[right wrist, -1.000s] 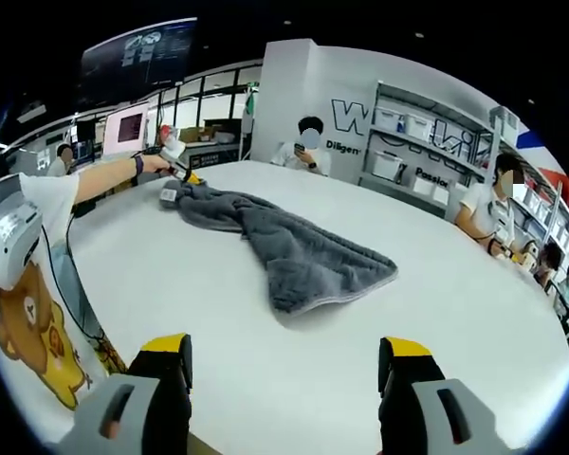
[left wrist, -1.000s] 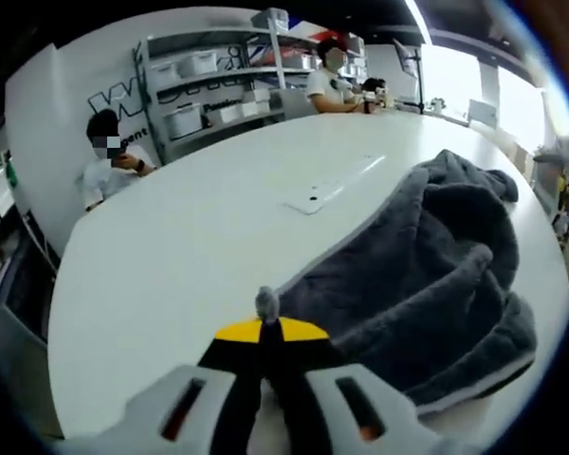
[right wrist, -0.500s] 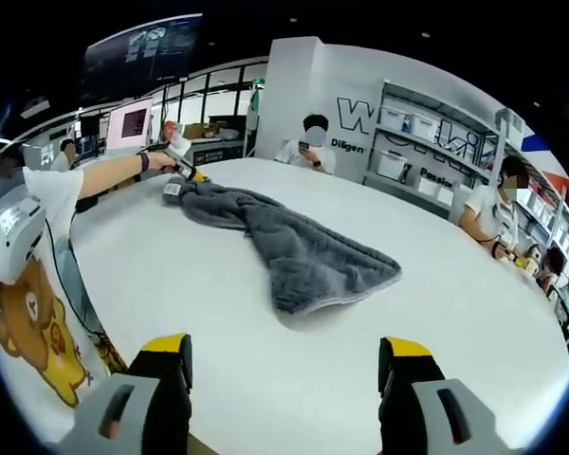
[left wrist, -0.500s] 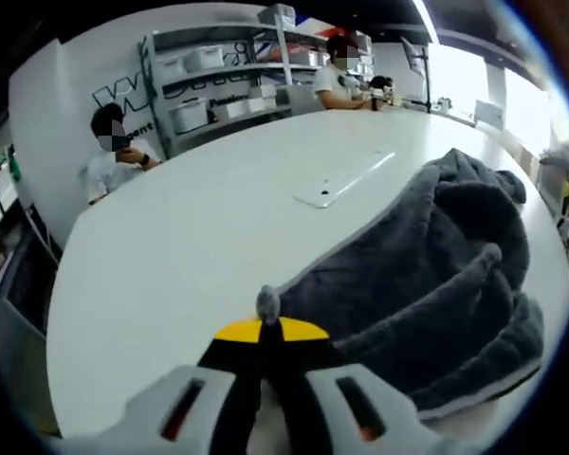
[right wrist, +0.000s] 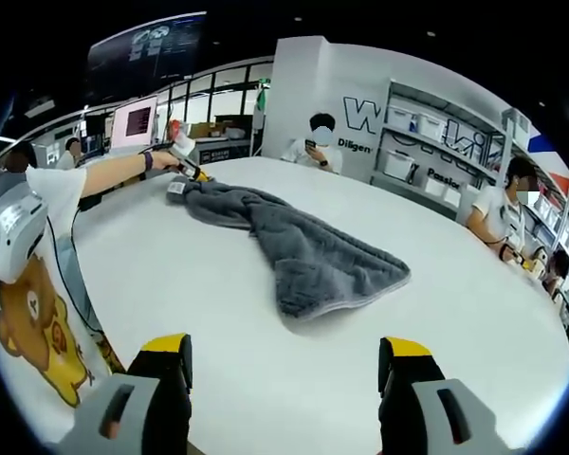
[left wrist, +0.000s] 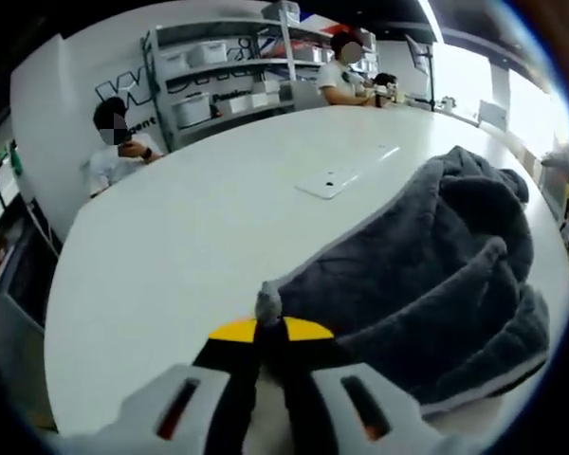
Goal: Fold the towel on the table until its edges align and the towel forms a compact rectangular stack.
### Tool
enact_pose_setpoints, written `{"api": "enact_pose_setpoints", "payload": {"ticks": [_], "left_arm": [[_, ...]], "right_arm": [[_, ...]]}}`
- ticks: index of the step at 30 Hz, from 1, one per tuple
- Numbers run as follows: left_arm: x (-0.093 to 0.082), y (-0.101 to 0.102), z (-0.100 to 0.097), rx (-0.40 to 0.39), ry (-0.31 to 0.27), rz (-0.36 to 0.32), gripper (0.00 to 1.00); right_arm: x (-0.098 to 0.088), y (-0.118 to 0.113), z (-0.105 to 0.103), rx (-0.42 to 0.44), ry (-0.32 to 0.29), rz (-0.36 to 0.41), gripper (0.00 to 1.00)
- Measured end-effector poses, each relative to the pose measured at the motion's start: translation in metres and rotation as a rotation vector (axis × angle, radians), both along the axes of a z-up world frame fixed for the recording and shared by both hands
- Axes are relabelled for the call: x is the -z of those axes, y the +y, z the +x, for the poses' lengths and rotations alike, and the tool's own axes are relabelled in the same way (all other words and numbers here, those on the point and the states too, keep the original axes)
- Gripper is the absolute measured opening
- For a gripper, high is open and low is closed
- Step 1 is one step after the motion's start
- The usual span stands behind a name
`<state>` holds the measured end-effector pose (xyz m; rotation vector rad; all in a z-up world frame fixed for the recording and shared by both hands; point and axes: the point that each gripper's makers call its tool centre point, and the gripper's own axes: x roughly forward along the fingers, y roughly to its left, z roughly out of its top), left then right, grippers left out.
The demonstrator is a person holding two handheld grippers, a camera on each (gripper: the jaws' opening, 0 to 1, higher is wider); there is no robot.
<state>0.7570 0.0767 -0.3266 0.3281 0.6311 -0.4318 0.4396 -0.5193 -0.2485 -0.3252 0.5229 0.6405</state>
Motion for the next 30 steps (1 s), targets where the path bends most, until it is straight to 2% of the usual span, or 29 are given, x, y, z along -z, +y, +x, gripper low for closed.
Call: {"api": "enact_pose_setpoints", "payload": {"ticks": [7,11,15,20,25,27,30], "left_arm": [[-0.008,0.008,0.001,-0.029,-0.030,0.012,0.24],[-0.014,0.009,-0.002,-0.035,-0.038,-0.001,0.27],[-0.014,0.008,-0.005,-0.022,-0.031,0.006,0.37],[-0.015,0.001,-0.015,0.008,-0.022,0.006,0.52],[-0.021,-0.011,-0.024,0.044,-0.024,-0.040,0.65],[-0.023,-0.016,-0.030,0.057,-0.022,-0.040,0.66],[-0.028,-0.024,-0.037,0.077,-0.033,-0.074,0.76]], "right_arm": [[0.002,0.002,0.002,-0.011,0.001,0.002,0.84],[0.006,0.007,0.002,-0.013,0.002,0.004,0.84],[0.006,0.009,0.003,-0.018,0.002,0.007,0.84],[0.005,0.012,0.004,-0.027,-0.003,0.005,0.84],[0.004,0.011,0.004,-0.031,-0.008,0.004,0.84],[0.003,0.012,0.004,-0.035,-0.009,0.006,0.84],[0.001,0.014,0.002,-0.042,-0.016,0.012,0.84]]}}
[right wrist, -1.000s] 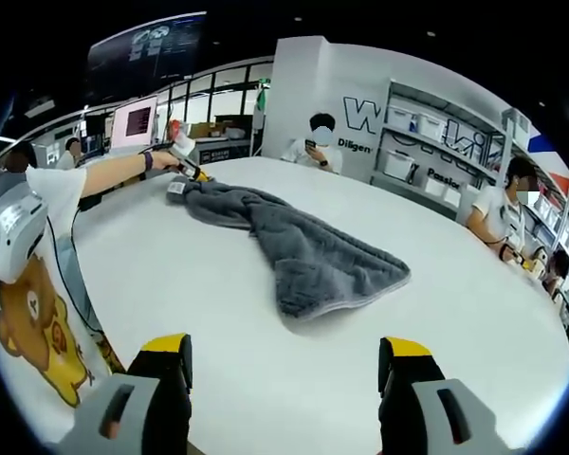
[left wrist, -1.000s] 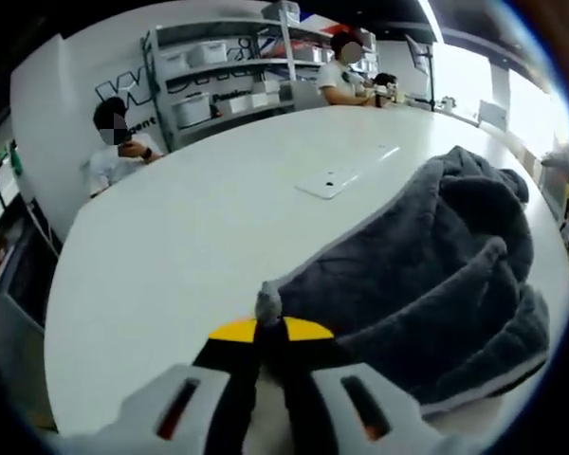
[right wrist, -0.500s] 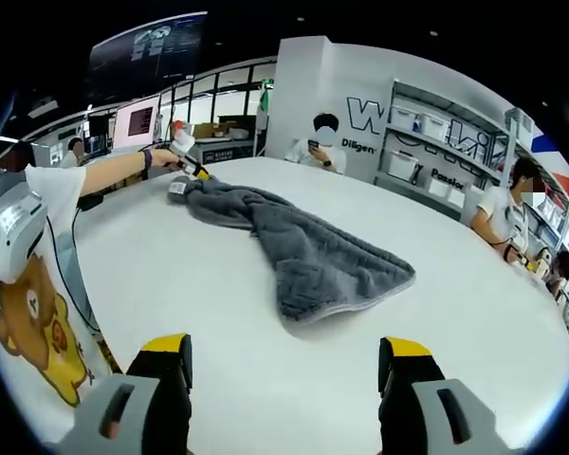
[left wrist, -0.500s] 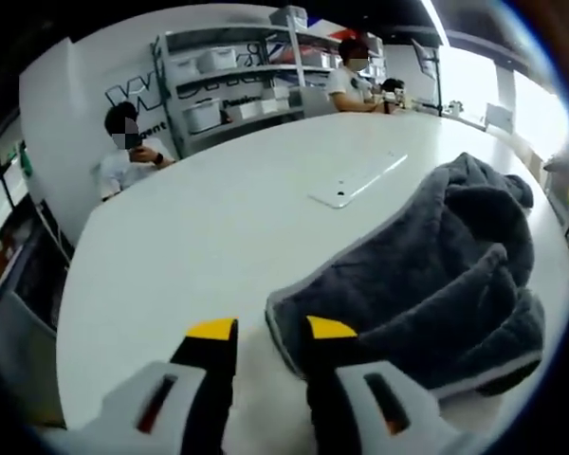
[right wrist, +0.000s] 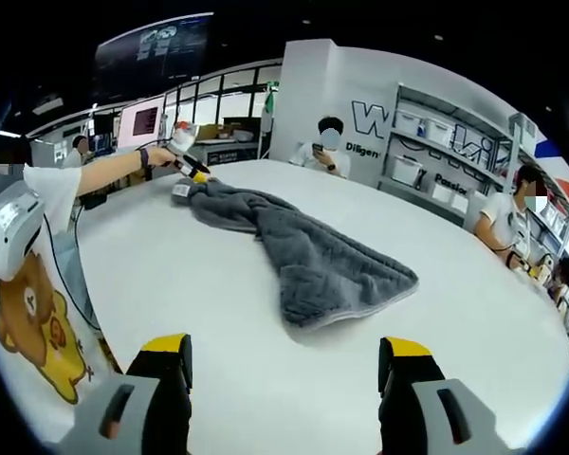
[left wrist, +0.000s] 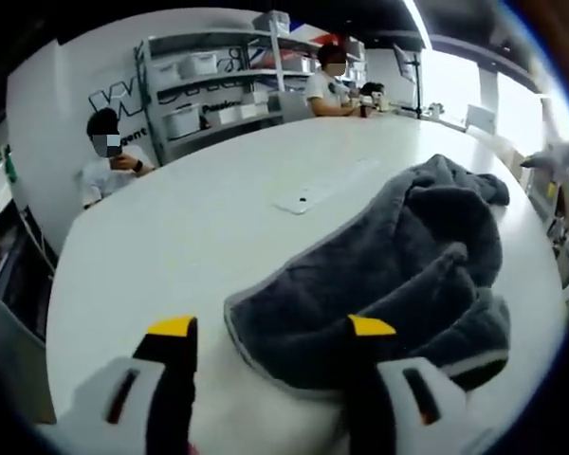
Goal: Fold the towel on the table until its edges align and the towel forms a compact rectangular stack.
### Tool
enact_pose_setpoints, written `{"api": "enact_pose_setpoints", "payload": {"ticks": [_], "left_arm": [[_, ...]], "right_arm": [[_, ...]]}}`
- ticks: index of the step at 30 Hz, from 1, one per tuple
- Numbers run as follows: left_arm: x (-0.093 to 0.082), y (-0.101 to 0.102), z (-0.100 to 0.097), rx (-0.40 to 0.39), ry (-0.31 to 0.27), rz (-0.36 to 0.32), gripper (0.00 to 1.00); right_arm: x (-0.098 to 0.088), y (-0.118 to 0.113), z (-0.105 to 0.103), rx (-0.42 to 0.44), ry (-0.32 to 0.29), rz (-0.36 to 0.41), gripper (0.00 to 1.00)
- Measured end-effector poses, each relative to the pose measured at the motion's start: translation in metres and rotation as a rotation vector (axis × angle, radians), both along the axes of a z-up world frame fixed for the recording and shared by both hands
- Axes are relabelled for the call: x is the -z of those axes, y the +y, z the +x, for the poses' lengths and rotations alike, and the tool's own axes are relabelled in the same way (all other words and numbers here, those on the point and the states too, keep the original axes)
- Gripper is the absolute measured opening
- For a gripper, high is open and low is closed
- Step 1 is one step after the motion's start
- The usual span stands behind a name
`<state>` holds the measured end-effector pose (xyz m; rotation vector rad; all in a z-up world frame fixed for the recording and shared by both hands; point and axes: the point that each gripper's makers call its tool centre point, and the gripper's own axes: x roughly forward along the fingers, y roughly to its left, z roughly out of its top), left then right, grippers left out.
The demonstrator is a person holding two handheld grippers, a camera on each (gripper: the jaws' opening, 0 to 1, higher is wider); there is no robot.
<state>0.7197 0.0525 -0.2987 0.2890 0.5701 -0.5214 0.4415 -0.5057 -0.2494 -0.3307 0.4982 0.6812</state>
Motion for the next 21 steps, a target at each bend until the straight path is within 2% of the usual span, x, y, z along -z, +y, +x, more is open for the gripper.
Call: {"api": "enact_pose_setpoints", "payload": {"ticks": [7,12,21], "left_arm": [[-0.011,-0.009,-0.016,0.008,-0.026,-0.065,0.87],[-0.014,-0.013,-0.034,0.025,-0.037,-0.042,0.95],[-0.036,-0.038,-0.066,0.088,-0.077,-0.077,0.99]], "right_arm": [[-0.003,0.003,0.000,-0.008,-0.013,0.009,0.84],[-0.004,0.011,0.004,-0.023,-0.016,0.011,0.85],[-0.007,0.022,0.011,-0.067,-0.026,0.014,0.85]]}}
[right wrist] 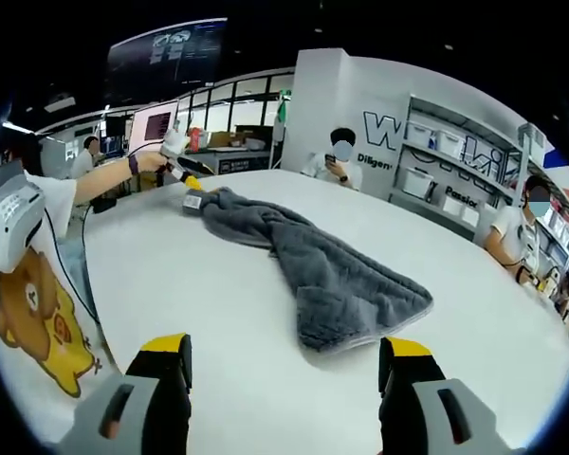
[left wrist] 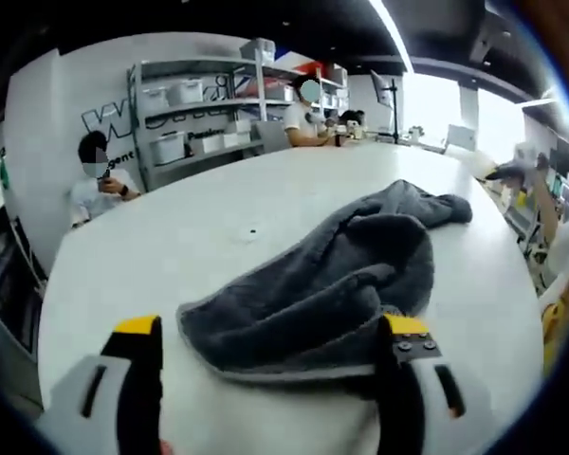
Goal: Fold the towel on the table until its edges align and the towel forms a compact rectangular stack.
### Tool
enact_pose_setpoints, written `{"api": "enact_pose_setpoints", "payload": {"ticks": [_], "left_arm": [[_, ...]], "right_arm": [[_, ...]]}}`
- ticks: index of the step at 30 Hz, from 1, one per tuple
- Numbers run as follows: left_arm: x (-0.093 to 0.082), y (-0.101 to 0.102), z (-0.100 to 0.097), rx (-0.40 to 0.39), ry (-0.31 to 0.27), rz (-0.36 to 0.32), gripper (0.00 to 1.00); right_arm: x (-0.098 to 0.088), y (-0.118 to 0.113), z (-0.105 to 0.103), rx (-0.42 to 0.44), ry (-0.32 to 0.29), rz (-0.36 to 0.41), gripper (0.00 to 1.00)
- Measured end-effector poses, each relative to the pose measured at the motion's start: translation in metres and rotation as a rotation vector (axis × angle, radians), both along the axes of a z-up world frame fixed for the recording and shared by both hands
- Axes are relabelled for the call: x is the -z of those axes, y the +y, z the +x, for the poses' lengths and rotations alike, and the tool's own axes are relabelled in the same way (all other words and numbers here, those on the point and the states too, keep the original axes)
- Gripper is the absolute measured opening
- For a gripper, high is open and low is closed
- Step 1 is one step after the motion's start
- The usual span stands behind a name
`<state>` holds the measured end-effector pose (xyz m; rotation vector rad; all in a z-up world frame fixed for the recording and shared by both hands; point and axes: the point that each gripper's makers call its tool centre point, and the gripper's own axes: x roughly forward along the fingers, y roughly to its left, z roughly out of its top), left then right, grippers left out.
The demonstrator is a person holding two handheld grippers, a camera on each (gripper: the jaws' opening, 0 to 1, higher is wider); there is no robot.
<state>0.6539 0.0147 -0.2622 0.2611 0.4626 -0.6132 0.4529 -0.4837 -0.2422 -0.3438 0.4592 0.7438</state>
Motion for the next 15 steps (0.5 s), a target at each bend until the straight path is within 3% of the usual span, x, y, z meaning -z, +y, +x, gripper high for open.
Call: {"api": "enact_pose_setpoints", "payload": {"ticks": [5,15], "left_arm": [[-0.010,-0.013,-0.021,0.025,-0.017,-0.013,0.99],[-0.007,-0.036,-0.089,0.089,-0.012,0.023,0.99]], "right_arm": [[-0.001,0.002,0.000,-0.017,-0.002,0.003,0.85],[0.004,0.001,0.003,-0.029,0.007,0.000,0.85]]}}
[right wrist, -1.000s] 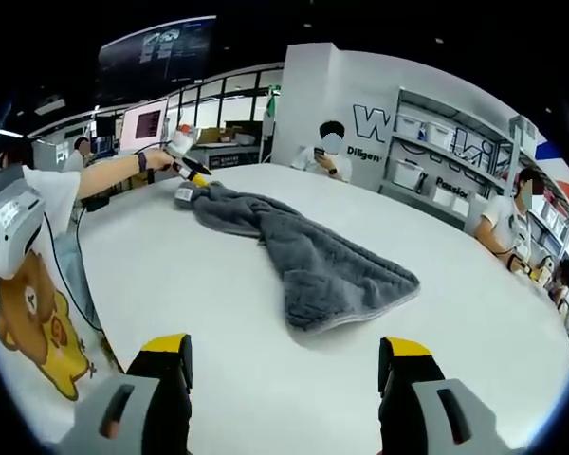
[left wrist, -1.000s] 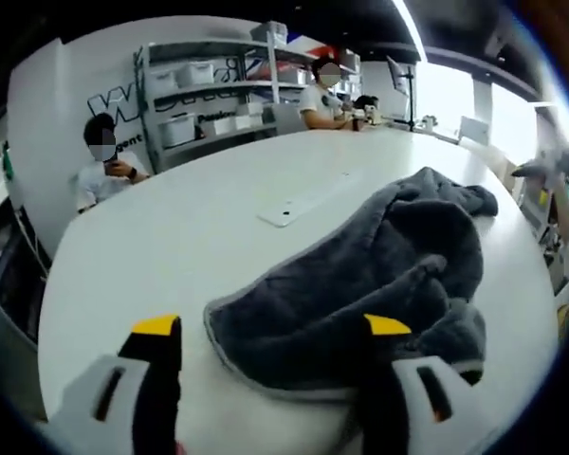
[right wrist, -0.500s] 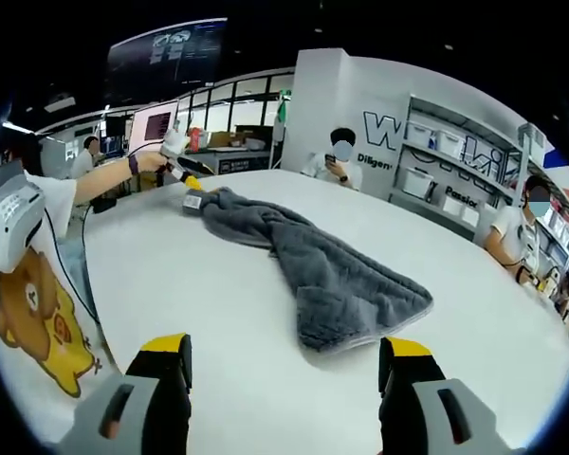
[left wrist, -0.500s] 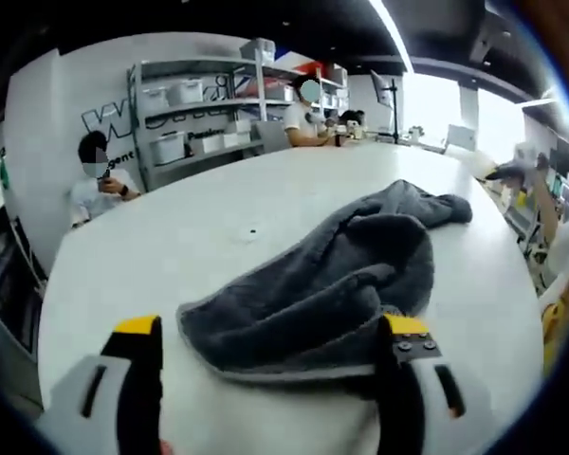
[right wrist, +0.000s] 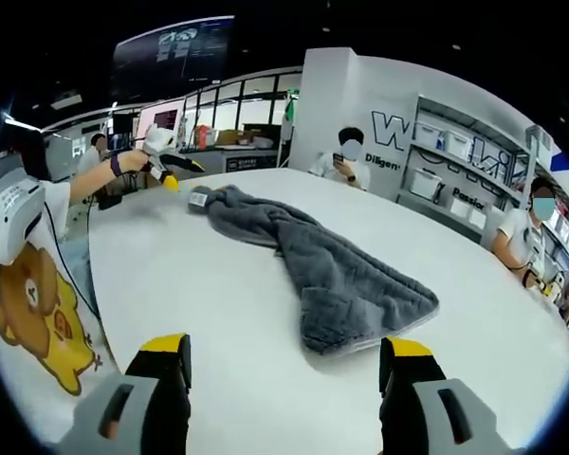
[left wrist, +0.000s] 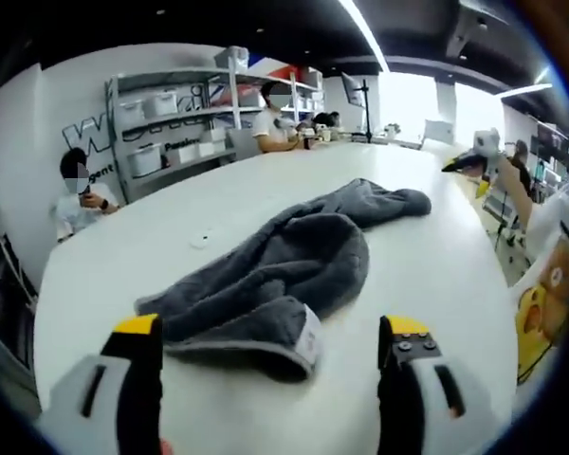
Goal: Fold the towel on the table until its edges align and the towel forms a compact rectangular stack.
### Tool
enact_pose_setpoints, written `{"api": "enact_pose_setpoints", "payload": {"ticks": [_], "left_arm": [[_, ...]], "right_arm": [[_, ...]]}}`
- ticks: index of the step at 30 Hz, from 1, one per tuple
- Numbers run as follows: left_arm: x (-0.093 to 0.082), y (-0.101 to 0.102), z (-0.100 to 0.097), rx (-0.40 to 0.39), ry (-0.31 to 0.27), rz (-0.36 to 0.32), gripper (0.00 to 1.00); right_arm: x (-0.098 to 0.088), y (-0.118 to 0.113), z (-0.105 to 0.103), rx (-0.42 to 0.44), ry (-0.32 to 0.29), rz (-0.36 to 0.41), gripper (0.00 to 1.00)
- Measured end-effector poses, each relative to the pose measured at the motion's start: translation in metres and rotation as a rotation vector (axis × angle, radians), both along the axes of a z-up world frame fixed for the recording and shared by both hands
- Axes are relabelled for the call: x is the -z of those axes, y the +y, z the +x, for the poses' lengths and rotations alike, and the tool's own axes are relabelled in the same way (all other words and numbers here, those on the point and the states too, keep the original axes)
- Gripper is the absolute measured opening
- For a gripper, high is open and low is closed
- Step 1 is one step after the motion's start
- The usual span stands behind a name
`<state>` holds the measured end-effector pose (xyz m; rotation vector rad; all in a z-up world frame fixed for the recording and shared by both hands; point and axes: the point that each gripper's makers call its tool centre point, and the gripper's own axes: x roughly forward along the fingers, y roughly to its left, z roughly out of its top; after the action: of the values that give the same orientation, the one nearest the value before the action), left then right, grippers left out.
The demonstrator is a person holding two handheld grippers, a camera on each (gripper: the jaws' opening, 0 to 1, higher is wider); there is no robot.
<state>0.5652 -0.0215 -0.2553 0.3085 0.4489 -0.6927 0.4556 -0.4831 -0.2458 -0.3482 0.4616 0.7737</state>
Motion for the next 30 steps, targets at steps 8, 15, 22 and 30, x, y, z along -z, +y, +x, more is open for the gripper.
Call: {"api": "enact_pose_setpoints", "payload": {"ticks": [8,15,22,30], "left_arm": [[-0.012,-0.010,-0.054,0.032,-0.014,-0.033,0.99],[-0.015,-0.018,-0.098,0.054,-0.017,-0.044,0.99],[-0.008,-0.021,-0.121,0.067,-0.008,-0.044,0.99],[-0.001,-0.021,-0.140,0.059,0.011,-0.037,0.99]], "right_arm": [[0.003,0.005,-0.004,-0.016,0.003,0.003,0.86],[0.006,0.004,-0.006,-0.016,0.008,0.001,0.86],[0.008,0.006,-0.009,-0.018,0.007,0.007,0.86],[0.013,0.009,-0.017,-0.029,0.020,0.003,0.86]]}}
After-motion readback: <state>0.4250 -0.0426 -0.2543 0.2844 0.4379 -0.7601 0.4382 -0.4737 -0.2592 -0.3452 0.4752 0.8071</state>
